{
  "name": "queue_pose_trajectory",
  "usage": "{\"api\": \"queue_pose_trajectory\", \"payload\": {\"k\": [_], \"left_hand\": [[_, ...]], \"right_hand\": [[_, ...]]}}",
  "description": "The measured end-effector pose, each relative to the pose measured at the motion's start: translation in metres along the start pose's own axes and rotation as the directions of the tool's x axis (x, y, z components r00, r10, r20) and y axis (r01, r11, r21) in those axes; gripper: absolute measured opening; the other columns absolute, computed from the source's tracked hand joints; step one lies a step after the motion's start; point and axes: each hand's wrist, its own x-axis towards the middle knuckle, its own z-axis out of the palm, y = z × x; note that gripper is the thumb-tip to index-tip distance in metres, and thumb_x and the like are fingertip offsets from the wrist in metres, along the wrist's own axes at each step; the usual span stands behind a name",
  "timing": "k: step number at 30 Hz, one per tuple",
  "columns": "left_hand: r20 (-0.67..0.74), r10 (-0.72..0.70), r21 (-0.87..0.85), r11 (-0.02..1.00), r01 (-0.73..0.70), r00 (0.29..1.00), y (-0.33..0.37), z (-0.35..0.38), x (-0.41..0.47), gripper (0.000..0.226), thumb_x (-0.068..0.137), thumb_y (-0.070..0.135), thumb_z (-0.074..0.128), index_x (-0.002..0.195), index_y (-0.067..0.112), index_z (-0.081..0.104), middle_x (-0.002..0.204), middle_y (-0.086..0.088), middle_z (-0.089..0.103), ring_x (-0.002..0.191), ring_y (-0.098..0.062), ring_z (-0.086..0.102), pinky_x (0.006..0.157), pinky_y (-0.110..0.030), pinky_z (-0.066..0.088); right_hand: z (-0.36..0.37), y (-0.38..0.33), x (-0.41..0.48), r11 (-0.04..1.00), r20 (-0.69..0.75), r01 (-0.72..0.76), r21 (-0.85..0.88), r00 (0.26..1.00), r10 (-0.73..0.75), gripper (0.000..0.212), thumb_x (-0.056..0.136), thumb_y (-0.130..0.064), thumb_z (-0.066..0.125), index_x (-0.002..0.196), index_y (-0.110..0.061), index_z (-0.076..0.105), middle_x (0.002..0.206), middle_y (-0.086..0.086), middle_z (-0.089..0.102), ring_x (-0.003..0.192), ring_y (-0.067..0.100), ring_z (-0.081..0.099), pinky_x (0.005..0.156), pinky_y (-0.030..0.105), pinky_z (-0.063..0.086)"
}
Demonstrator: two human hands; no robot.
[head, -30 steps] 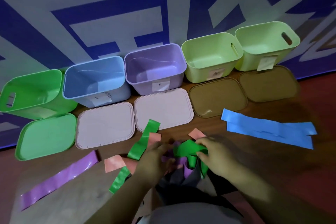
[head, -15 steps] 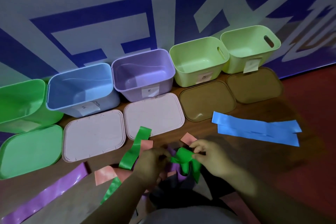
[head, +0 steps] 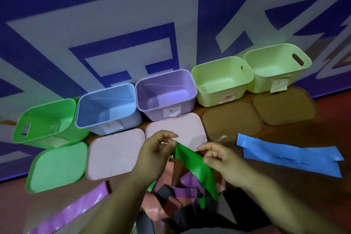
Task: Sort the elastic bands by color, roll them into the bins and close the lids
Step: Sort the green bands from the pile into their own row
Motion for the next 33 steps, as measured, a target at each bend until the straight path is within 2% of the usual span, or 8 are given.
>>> {"api": "queue_pose_trajectory", "payload": {"k": [4, 9, 13, 16, 20, 25, 29, 33], "left_hand": [[-0.068, -0.081, 0.000, 0.997, 0.081, 0.994, 0.004, -0.009, 0.007, 0.017, 0.092, -0.001, 0.060, 0.088, 0.015, 0.065, 0.070, 0.009, 0.057, 0.056, -0.007, 0.049, 0.052, -0.017, 0.042], [-0.108, -0.134, -0.031, 0.991, 0.132, 0.985, 0.005, -0.020, 0.008, 0.026, 0.094, 0.003, 0.059, 0.078, 0.021, 0.066, 0.079, -0.001, 0.059, 0.071, -0.020, 0.054, 0.069, -0.038, 0.049], [-0.207, -0.124, -0.118, 0.988, 0.101, 0.971, 0.017, -0.026, 0.011, 0.018, 0.097, 0.003, 0.056, 0.085, 0.015, 0.063, 0.083, -0.010, 0.061, 0.068, -0.016, 0.061, 0.062, -0.028, 0.054], [-0.241, -0.097, -0.115, 0.991, 0.071, 0.966, 0.022, -0.038, 0.016, 0.011, 0.096, 0.003, 0.057, 0.090, 0.011, 0.062, 0.087, -0.015, 0.063, 0.071, -0.019, 0.065, 0.065, -0.032, 0.059], [-0.284, -0.099, -0.058, 0.995, 0.086, 0.954, 0.014, -0.046, 0.017, 0.015, 0.093, 0.003, 0.062, 0.089, 0.017, 0.066, 0.089, -0.013, 0.064, 0.075, -0.023, 0.066, 0.073, -0.042, 0.061], [-0.258, -0.139, 0.013, 0.989, 0.147, 0.956, -0.005, -0.036, 0.012, 0.016, 0.091, 0.002, 0.064, 0.083, 0.015, 0.068, 0.079, -0.005, 0.065, 0.070, -0.020, 0.062, 0.063, -0.034, 0.057], [-0.277, -0.184, 0.012, 0.981, 0.195, 0.943, -0.018, -0.021, 0.017, 0.011, 0.092, 0.001, 0.062, 0.086, 0.009, 0.066, 0.081, -0.007, 0.065, 0.070, -0.019, 0.061, 0.063, -0.029, 0.055], [-0.198, -0.189, 0.121, 0.969, 0.216, 0.962, -0.032, 0.002, 0.024, 0.013, 0.092, 0.001, 0.062, 0.084, 0.011, 0.067, 0.080, -0.005, 0.065, 0.067, -0.017, 0.061, 0.055, -0.023, 0.055]], "right_hand": [[0.003, -0.008, 0.002, 0.999, 0.092, 0.021, 0.050, 0.995, -0.025, 0.047, 0.080, -0.007, 0.071, 0.122, -0.021, 0.056, 0.085, -0.001, 0.066, 0.076, 0.015, 0.053, 0.070, 0.025, 0.043], [0.002, -0.015, 0.003, 0.997, 0.158, 0.049, -0.063, 0.987, -0.038, 0.049, 0.083, 0.004, 0.069, 0.121, -0.025, 0.056, 0.075, -0.012, 0.066, 0.072, 0.008, 0.057, 0.069, 0.025, 0.045], [-0.002, -0.020, 0.002, 0.995, 0.138, 0.074, -0.066, 0.988, -0.064, 0.050, 0.084, 0.000, 0.068, 0.123, -0.029, 0.058, 0.079, -0.004, 0.061, 0.073, 0.011, 0.055, 0.069, 0.028, 0.044], [-0.004, -0.024, 0.001, 0.994, 0.115, 0.072, -0.076, 0.991, -0.063, 0.052, 0.085, 0.002, 0.068, 0.125, -0.031, 0.058, 0.078, -0.006, 0.058, 0.072, 0.009, 0.054, 0.068, 0.026, 0.044], [-0.012, -0.030, -0.004, 0.991, 0.085, 0.087, -0.100, 0.993, -0.079, 0.047, 0.085, -0.003, 0.070, 0.119, -0.034, 0.064, 0.091, 0.015, 0.064, 0.080, 0.016, 0.064, 0.077, 0.031, 0.051], [-0.030, -0.030, -0.019, 0.985, 0.056, 0.045, -0.166, 0.998, -0.036, 0.035, 0.087, 0.001, 0.068, 0.112, -0.023, 0.070, 0.094, 0.006, 0.073, 0.087, 0.018, 0.071, 0.084, 0.034, 0.055], [-0.048, -0.023, -0.036, 0.972, 0.054, 0.002, -0.237, 0.998, 0.011, 0.032, 0.085, -0.002, 0.070, 0.108, -0.025, 0.071, 0.077, -0.002, 0.070, 0.076, 0.015, 0.066, 0.074, 0.030, 0.051], [-0.076, 0.000, -0.062, 0.972, -0.032, -0.058, -0.229, 0.998, 0.052, 0.032, 0.084, 0.000, 0.071, 0.106, -0.023, 0.071, 0.078, 0.003, 0.071, 0.078, 0.009, 0.066, 0.077, 0.026, 0.050]]}}
